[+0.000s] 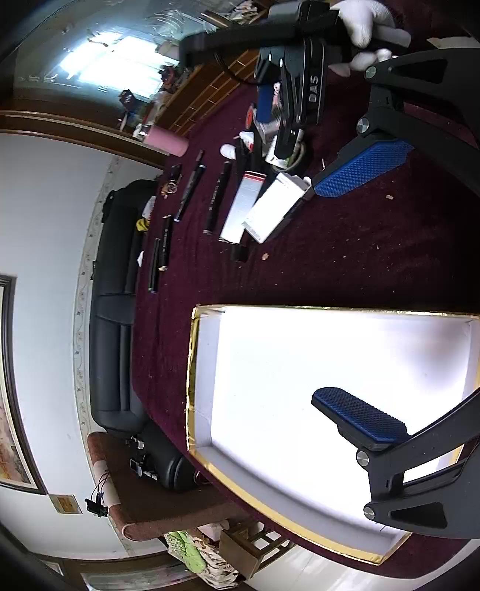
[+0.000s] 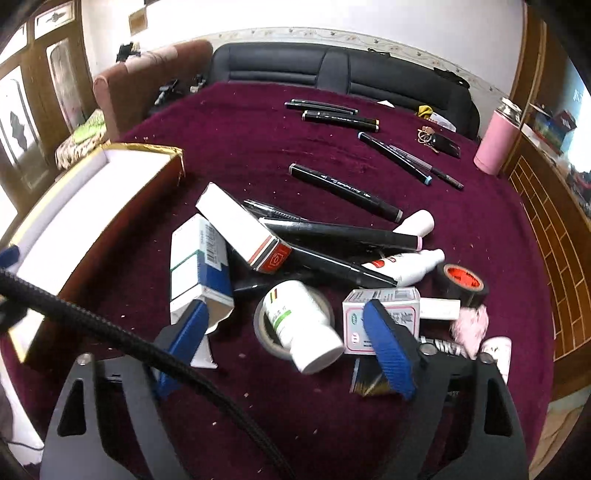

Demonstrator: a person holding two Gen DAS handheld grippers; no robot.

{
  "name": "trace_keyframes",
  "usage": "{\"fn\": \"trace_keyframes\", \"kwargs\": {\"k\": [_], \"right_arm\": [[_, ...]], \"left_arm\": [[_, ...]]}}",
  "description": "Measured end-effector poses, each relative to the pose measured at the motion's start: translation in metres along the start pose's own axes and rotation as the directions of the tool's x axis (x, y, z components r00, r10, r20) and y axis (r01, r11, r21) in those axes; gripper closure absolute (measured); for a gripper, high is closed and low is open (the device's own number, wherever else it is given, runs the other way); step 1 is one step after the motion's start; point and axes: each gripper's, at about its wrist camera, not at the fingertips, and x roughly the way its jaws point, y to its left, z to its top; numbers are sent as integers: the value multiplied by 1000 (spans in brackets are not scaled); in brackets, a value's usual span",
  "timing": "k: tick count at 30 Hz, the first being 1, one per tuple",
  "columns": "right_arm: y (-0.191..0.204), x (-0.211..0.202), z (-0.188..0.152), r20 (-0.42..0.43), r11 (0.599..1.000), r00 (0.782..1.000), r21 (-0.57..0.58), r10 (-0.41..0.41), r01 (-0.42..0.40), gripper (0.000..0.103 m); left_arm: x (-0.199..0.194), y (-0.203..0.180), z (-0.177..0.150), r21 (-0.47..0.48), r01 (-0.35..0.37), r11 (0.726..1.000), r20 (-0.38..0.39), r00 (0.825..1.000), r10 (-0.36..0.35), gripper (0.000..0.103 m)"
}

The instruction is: Organize objects

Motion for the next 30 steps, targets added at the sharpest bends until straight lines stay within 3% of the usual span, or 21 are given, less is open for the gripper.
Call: {"fn": "trace_keyframes", "kwargs": {"k": [3,7,16,18,25,30], "right_arm": [[4,3,1,-36,1000,999,-15,1,-2,38],[10,8,-1,-76,996,996,-78,-41,35,45],[10,17,0,-87,992,992,-88,-96,88,49],[8,16,-2,-87,990,988,-82,-124,117,68],[-7,-13,-22,-67,997,995,9,-76,77,71],[-25,-35,-50,-53,993,998,117,-18,24,71]], "left_arm": [[0,3,3,-16,19,1000,7,1000,-19,2],[2,2,4,-31,47,998,2,999,-47,2],[18,-19,13,-3,44,999,-36,998,-44,2],[21,-23,13,12,14,1000,-48,999,-13,2],[38,-44,21,43,-54,998,-92,994,58,2],[63,-71,26,92,-56,994,-124,990,67,2]]}}
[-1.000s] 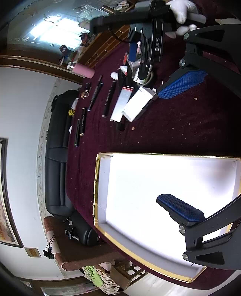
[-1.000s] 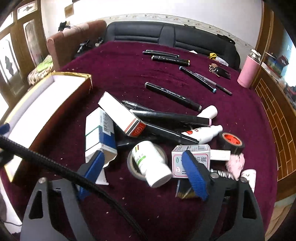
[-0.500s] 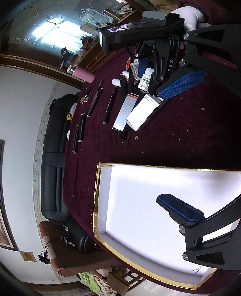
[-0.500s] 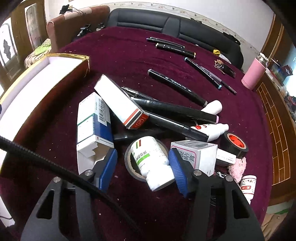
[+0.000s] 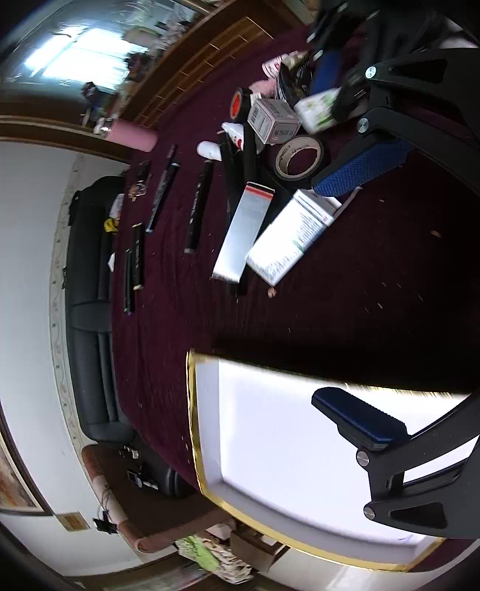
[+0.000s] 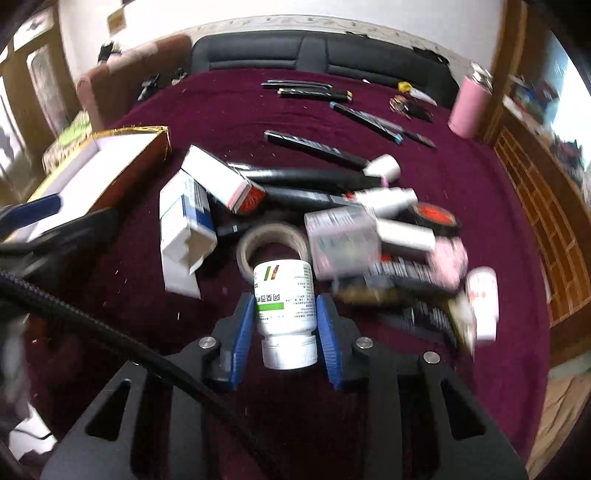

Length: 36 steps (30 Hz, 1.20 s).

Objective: Organize objects
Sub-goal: 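Grasp the white medicine box with the left gripper while the right gripper holds the pill bottle, then lower the medicine box and pill bottle into the white tray, open both grippers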

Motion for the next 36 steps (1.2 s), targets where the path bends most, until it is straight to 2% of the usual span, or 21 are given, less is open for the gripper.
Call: {"fn": "trace_keyframes", "kwargs": {"k": [2,5,10,11,12,13,14,19,24,28,30,34,36], "right_arm": [[-8,-1,-8,-11,999,1000,31,20,-19,71],[-16,0,-16,-16,998,999,60,36,-35,71],[-17,0,-21,0,994,997,77,75,-75,71],[-17,0,-21,3,994,997,77,79,-79,71],[-16,0,-21,5,993,996,78,84,-85,71],[-16,0,-21,4,993,996,77,92,-92,71],[-15,0,-22,4,992,995,76,97,-97,71],[-12,-1,-21,7,990,993,83,116,-116,71],[-3,-4,-18,15,987,991,85,135,-136,71],[-2,-10,-16,29,984,989,102,146,-148,71],[0,-14,-13,38,982,988,106,153,-156,71],[12,-23,-2,44,968,974,107,222,-226,71],[22,-29,9,54,953,958,98,283,-287,71]], "left_arm": [[12,-8,4,-4,20,1000,-30,999,-20,2],[29,-17,9,-29,3,1000,-55,998,-5,2],[57,-31,16,-27,-95,995,-84,992,92,3],[61,-33,16,-25,-103,994,-88,991,101,10],[64,-32,15,-28,-84,996,-87,993,82,21],[66,-31,14,-31,-65,997,-88,994,62,65],[71,-27,12,-33,-72,997,-113,991,67,72],[61,-7,0,-64,5,998,-97,995,-11,74],[37,6,-4,-65,45,997,-47,998,-48,74],[24,18,1,-58,149,987,6,989,-149,73],[8,25,-1,-40,173,984,24,985,-173,73],[-22,46,-1,-45,199,979,45,979,-197,73],[-34,56,4,-53,199,979,54,979,-196,73]]}}
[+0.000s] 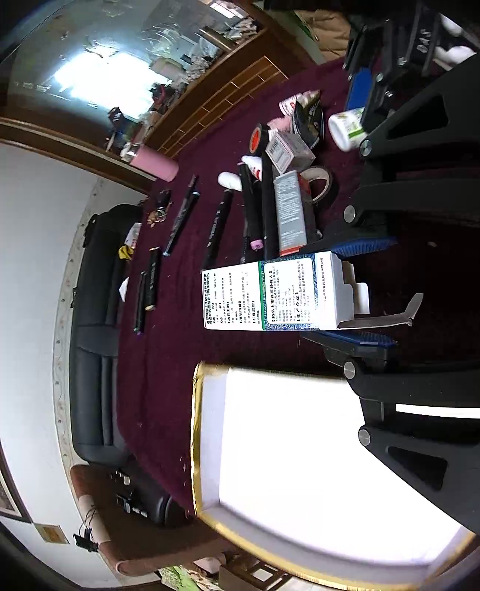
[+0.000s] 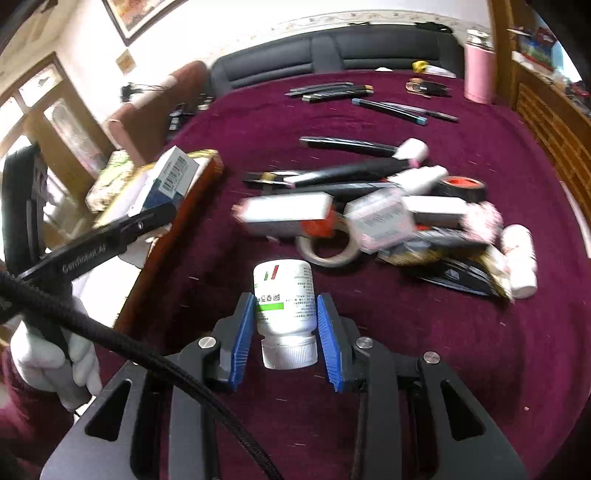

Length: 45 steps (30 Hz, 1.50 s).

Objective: Organize objects
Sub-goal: 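Lower the medicine box and pill bottle into the white tray, open both grippers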

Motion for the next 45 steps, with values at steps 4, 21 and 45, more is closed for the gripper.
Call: {"fn": "trace_keyframes", "kwargs": {"k": [4,21,45], "right_arm": [[31,4,32,-6,983,983,16,184,-184,71],[80,189,133,-129,965,982,240,137,-103,70],[77,139,129,-22,984,1000,176,17,-13,70]], "left_arm": [[-26,23,15,-14,-17,1000,16,1000,17,73],[45,121,55,-20,-121,992,-53,991,119,73],[91,127,51,-75,-50,996,-146,988,39,71]]}}
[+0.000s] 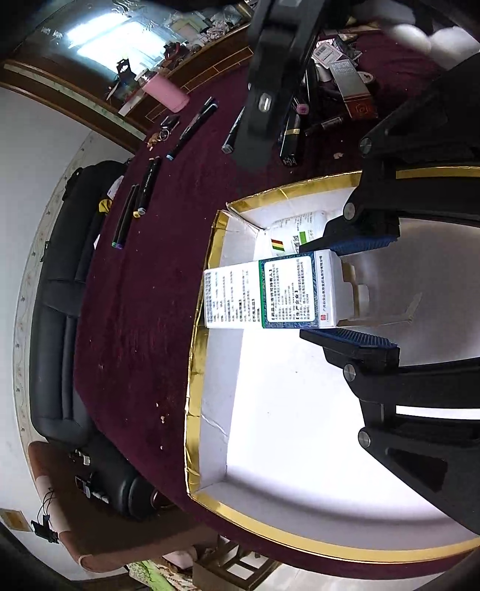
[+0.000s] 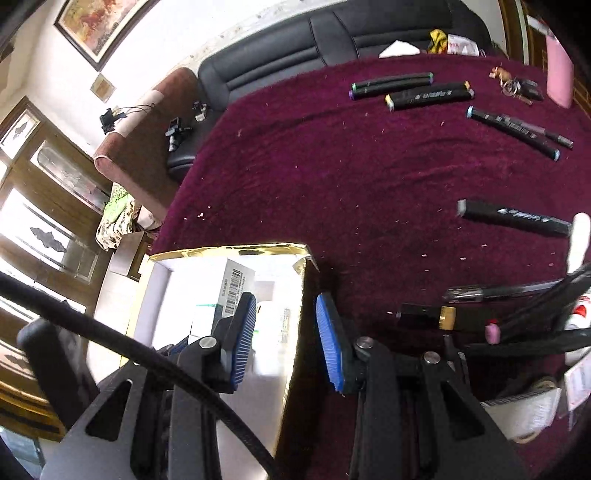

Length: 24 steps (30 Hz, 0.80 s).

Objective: Organize objects
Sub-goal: 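Lower the medicine box and pill bottle into the white tray, open both grippers, then grasp the silver-grey box with the left gripper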

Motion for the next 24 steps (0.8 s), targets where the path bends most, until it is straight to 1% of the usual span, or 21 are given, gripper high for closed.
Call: {"fn": "trace_keyframes", "kwargs": {"k": [1,3,4,5,6,8,10,11,12,13,15,18,22,24], "right_arm": [[0,-6,-3,9,1000,1000,-13,-2,2,70],[1,-17,-10,22,999,1000,-36,-5,5,70],[1,-22,-13,26,999,1000,-47,-1,2,70],[0,-26,-16,31,999,1000,-53,0,1,70],[0,-32,-19,38,998,999,-58,1,2,70],[-2,-41,-25,57,998,998,-70,0,4,70],[-6,-50,-31,74,997,997,-72,0,5,70],[-10,-56,-35,82,998,997,-68,3,3,70],[-15,-63,-39,90,998,996,-64,6,0,70],[-20,-69,-43,100,998,995,-59,3,3,70],[-30,-79,-49,116,999,993,-49,-2,8,70],[-48,-89,-58,130,1000,991,-18,-8,10,70],[-76,-102,-71,143,999,989,26,-28,24,70],[-91,-110,-76,152,998,987,44,-45,38,70]], "left_arm": [[0,-1,0,0,-5,1000,0,1000,5,71],[0,-2,0,2,-17,1000,1,1000,17,62],[-1,-4,-1,4,-25,1000,7,1000,25,52],[-2,-4,-1,6,-28,1000,11,1000,28,49],[-3,-6,-1,11,-41,999,13,999,41,49],[-9,-14,-3,50,-101,994,13,995,100,49],[-24,-28,-7,105,-170,980,66,984,164,49],[-32,-33,-9,122,-192,974,90,979,182,49],[-43,-41,-13,141,-224,964,125,970,207,49],[-52,-48,-17,150,-236,960,151,965,214,49],[-71,-62,-24,165,-215,963,191,965,183,49],[-90,-83,-37,195,-169,966,219,968,125,49],[-95,-111,-47,241,-133,961,217,973,80,49],[-94,-124,-50,265,-128,956,215,974,70,49]]}}
